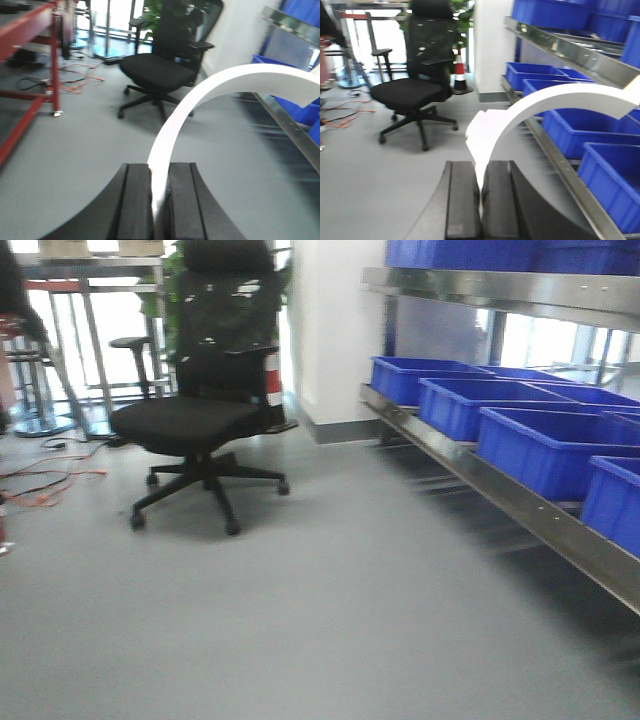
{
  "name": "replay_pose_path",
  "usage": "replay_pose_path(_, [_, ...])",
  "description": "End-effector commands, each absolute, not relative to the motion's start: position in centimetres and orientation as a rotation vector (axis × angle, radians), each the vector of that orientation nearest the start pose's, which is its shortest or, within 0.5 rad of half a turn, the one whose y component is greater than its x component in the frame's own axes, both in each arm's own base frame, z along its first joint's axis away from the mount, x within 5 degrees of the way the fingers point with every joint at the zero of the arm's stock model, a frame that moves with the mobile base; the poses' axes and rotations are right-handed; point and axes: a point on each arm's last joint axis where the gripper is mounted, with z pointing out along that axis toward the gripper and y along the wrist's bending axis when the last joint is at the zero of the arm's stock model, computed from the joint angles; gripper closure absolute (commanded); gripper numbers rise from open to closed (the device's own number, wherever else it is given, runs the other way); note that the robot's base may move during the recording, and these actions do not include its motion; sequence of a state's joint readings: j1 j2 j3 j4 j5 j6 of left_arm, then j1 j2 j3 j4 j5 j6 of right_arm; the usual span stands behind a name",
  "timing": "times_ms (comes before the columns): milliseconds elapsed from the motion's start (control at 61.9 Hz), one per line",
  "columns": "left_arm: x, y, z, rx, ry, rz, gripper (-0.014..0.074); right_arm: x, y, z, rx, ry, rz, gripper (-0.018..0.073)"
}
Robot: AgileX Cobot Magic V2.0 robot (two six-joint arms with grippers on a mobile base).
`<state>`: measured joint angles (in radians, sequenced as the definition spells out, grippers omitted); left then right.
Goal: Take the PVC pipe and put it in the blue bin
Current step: 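Drive the base toward the shelves of blue bins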
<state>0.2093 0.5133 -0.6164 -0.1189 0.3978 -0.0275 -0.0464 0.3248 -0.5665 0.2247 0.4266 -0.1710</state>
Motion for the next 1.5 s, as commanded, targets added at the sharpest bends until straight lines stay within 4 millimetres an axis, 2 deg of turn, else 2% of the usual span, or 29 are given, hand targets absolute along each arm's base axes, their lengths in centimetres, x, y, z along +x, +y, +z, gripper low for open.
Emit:
replay_pose_path(0, [10.14, 1.74, 34.92, -0.282, 1.72, 0.002, 0.0707, 6.53, 0.44, 34.51, -0.002, 1.637, 0.051, 0.0721])
replay_pose_path(1487, [10.14, 1.74, 34.92, -0.282, 1.72, 0.002, 0.0707, 6.53, 0.44, 34.51, -0.002, 1.637, 0.051, 0.0721])
